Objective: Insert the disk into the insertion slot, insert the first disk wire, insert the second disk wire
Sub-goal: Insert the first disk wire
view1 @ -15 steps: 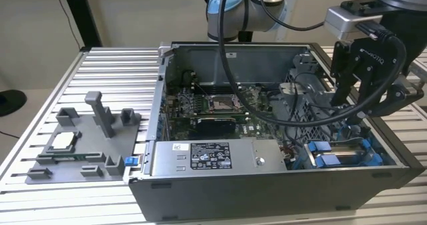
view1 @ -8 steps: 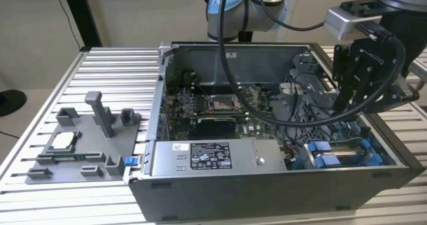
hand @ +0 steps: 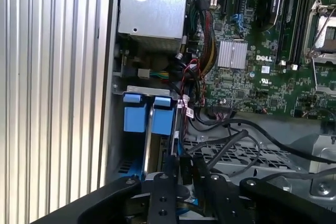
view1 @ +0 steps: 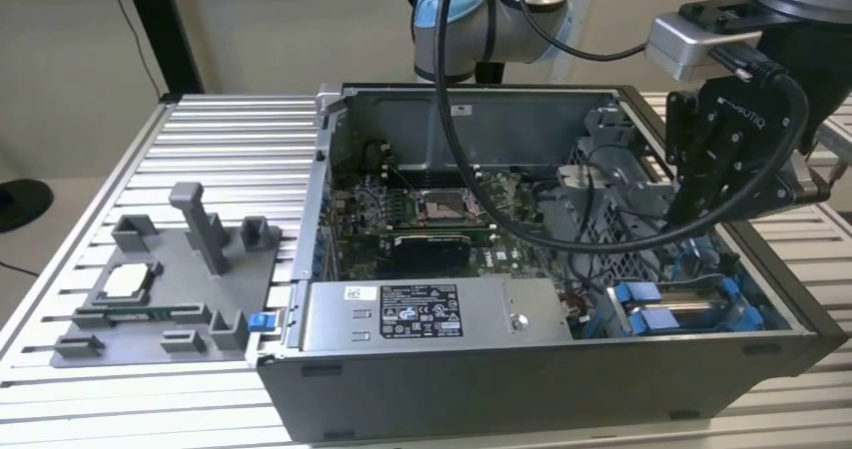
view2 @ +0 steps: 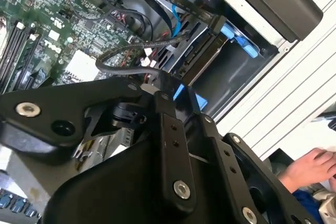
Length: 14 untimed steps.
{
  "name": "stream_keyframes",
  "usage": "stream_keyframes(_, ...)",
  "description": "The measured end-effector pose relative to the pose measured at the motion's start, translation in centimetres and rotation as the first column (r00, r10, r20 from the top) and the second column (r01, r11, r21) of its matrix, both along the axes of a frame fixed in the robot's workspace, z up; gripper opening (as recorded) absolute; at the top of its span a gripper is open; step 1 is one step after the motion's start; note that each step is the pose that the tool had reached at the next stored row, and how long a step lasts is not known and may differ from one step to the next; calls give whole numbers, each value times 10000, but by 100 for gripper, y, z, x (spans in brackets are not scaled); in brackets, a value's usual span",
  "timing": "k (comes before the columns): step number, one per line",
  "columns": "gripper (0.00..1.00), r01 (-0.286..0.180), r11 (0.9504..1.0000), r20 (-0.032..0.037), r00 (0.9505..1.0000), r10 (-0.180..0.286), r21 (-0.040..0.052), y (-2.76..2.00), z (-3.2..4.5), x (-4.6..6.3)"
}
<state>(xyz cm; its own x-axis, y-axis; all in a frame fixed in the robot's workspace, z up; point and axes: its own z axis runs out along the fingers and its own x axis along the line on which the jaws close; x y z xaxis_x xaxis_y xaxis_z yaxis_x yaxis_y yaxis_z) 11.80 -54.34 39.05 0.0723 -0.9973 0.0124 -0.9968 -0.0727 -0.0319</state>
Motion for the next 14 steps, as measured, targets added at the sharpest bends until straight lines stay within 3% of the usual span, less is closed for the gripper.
stream_keyframes(7, 0, 0, 9999, 0, 10000, 0, 125, 0, 0, 0)
stream_keyframes(14, 0, -1, 9999, -4, 10000, 1, 135, -1, 2, 0)
